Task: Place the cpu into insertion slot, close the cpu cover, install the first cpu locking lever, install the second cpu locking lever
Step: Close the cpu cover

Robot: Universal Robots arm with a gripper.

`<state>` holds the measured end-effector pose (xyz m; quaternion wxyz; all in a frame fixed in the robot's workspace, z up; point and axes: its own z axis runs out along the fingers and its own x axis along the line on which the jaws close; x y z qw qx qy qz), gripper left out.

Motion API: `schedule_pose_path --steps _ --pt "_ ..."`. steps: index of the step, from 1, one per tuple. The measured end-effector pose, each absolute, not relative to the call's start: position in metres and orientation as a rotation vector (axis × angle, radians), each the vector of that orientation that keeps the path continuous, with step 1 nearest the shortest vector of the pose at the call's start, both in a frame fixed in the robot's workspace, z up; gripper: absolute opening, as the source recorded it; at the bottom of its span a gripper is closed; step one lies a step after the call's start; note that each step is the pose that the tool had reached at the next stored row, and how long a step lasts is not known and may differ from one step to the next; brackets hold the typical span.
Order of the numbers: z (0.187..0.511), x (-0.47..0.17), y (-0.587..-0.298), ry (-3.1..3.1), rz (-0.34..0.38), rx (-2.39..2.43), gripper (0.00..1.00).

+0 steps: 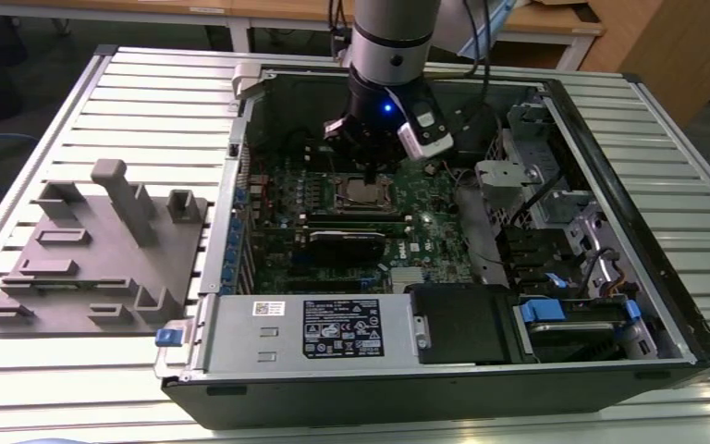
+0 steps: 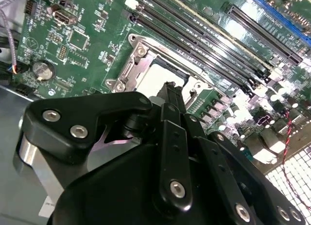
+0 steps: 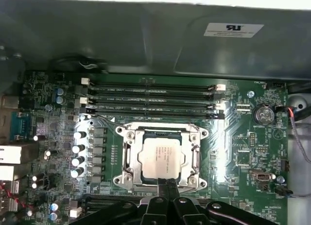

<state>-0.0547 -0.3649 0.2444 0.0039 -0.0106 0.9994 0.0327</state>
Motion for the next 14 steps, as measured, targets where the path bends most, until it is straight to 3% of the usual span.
schedule_pose_path --steps 14 --pt "0.235 -0.057 -0.352 3.132 0.102 -0.023 0.10"
